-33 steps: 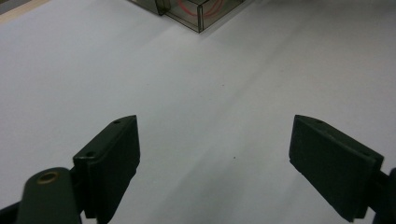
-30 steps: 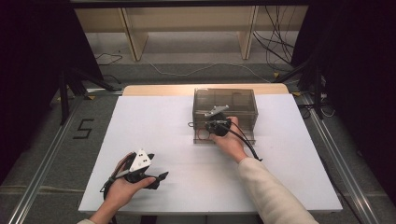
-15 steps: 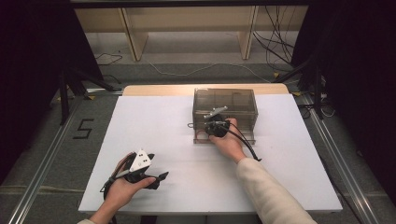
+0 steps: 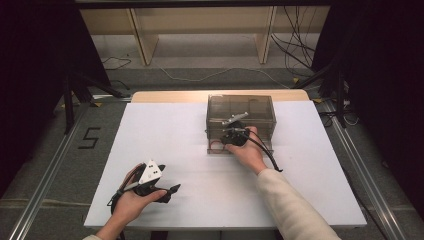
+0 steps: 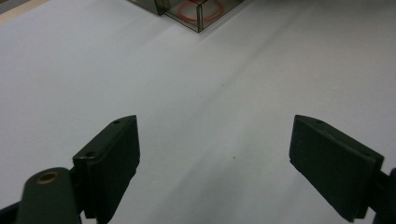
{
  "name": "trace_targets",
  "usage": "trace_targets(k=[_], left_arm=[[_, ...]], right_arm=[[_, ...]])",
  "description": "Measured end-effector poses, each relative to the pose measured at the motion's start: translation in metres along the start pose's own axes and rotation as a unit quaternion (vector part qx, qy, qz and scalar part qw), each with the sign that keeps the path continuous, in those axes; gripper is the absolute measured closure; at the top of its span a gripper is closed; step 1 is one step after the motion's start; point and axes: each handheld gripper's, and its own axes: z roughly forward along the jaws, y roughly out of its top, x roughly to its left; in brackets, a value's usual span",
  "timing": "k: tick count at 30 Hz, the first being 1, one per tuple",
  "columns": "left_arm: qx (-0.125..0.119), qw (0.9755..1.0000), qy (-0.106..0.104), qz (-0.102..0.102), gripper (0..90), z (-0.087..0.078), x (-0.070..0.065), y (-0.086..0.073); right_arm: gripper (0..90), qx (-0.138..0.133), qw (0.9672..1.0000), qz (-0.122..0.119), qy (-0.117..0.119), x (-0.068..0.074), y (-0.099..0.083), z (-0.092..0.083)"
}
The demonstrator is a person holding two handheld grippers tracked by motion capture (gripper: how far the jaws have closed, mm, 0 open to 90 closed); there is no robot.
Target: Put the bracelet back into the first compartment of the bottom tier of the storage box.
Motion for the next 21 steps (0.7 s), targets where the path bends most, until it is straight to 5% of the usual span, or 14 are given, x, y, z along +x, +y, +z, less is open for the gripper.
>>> trace_targets(k=[21], left_arm=[[0.002, 1.0, 0.0, -0.004, 16.2, 0.001, -0.001, 0.0]], right_arm=[[38.2, -0.014, 0.9991, 0.03, 0.026, -0.011, -0.02, -0.061]])
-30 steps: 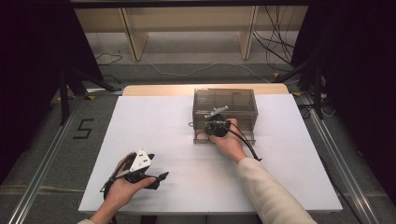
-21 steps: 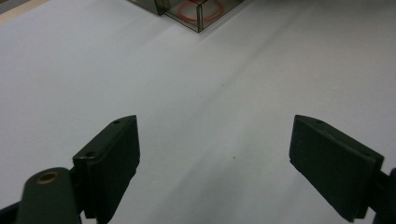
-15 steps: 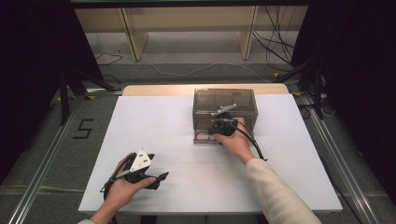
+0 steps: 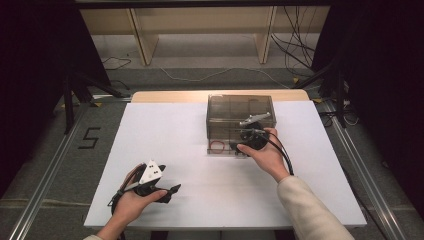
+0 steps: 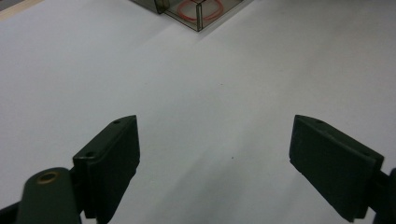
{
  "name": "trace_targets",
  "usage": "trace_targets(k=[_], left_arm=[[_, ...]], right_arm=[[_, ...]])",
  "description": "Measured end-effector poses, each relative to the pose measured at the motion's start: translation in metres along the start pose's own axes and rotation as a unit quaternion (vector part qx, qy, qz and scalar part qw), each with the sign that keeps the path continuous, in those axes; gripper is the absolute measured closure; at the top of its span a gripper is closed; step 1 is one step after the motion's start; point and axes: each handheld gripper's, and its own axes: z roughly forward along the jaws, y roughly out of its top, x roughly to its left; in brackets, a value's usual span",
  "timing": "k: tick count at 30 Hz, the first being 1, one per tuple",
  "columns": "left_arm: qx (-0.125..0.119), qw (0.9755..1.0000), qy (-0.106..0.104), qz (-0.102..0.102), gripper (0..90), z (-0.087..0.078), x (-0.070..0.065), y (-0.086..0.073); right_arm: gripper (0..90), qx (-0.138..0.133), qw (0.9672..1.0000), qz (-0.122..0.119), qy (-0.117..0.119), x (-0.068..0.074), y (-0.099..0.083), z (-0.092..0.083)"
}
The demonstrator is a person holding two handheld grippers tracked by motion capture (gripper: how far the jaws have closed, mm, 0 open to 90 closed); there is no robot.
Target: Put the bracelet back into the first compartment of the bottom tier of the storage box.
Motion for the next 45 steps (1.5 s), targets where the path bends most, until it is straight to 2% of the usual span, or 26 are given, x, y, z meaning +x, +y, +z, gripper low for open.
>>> trace_targets(k=[3, 10, 16, 32, 35, 38, 40, 41, 45], left_arm=[[0.0, 1.0, -0.001, -0.002, 16.2, 0.0, 0.0, 0.0], [-0.001, 1.0, -0.002, -0.005, 16.2, 0.0, 0.0, 0.0], [-0.002, 1.0, -0.001, -0.009, 16.2, 0.001, 0.001, -0.001], [-0.002, 0.9999, -0.002, -0.014, 16.2, 0.001, 0.001, -0.001], [-0.001, 0.9999, -0.003, -0.014, 16.2, 0.001, 0.001, -0.001], [-0.001, 0.9999, -0.004, -0.013, 16.2, 0.001, 0.0, -0.001], [-0.001, 0.9999, -0.005, -0.013, 16.2, 0.001, 0.0, -0.001], [-0.001, 0.9999, -0.005, -0.012, 16.2, 0.001, 0.0, -0.001], [-0.001, 0.9999, -0.007, -0.012, 16.2, 0.002, -0.001, -0.001]], right_arm=[[34.6, -0.006, 1.0, -0.004, 0.001, -0.001, -0.005, -0.007], [27.0, -0.012, 0.9999, 0.003, 0.001, -0.006, -0.018, -0.026], [24.6, -0.022, 0.9998, 0.005, -0.002, -0.009, -0.029, -0.039], [21.8, -0.042, 0.9986, 0.032, -0.003, -0.02, -0.088, -0.076], [21.6, -0.043, 0.9984, 0.038, -0.005, -0.019, -0.096, -0.08], [20.3, -0.053, 0.9977, 0.042, -0.009, -0.017, -0.113, -0.086], [20.1, -0.056, 0.9976, 0.041, -0.01, -0.016, -0.117, -0.088], [19.7, -0.058, 0.9971, 0.048, -0.011, -0.014, -0.125, -0.091], [19.4, -0.065, 0.9966, 0.051, -0.01, -0.012, -0.135, -0.094]])
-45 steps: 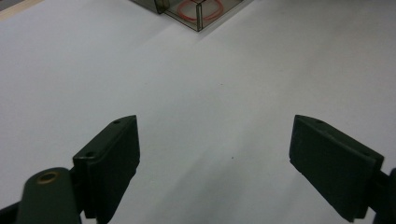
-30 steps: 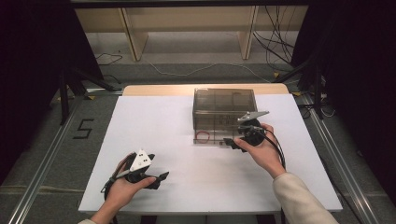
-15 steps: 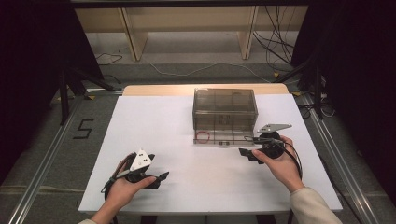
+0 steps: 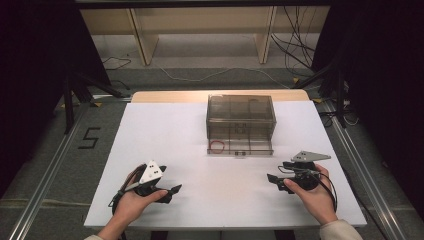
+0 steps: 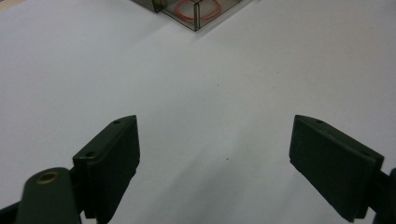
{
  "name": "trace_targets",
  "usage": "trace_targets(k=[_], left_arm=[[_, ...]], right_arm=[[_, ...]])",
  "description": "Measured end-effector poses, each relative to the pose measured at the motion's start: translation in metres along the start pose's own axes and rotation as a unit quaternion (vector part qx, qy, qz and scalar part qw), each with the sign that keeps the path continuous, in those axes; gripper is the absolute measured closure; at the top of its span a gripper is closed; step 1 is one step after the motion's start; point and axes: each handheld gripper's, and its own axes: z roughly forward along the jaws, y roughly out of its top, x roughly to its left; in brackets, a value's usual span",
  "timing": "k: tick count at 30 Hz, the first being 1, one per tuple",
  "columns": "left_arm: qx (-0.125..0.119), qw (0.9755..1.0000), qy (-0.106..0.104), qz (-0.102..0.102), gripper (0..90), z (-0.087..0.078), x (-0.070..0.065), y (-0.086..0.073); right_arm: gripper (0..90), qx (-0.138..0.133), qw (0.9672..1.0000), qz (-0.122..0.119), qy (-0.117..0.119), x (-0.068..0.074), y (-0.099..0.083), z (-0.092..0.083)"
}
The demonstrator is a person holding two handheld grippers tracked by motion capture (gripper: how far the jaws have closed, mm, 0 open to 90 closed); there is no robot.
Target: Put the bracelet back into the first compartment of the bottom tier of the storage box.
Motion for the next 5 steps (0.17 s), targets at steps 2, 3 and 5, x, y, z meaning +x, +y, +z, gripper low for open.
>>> trace_targets(k=[2, 3, 5], left_arm=[[0.0, 1.0, -0.002, 0.0, 16.2, 0.0002, -0.0004, 0.0003], [-0.001, 1.0, -0.004, 0.001, 16.2, 0.0005, -0.0006, 0.0005], [-0.001, 1.0, -0.006, 0.001, 16.2, 0.0013, -0.0014, 0.001]], right_arm=[[18.3, -0.001, 1.0, 0.005, -0.001, -0.0008, -0.0043, -0.0026], [18.1, -0.003, 1.0, 0.003, -0.004, -0.0016, -0.0059, -0.0033], [17.8, -0.002, 1.0, 0.006, -0.005, -0.0033, -0.0084, -0.0046]])
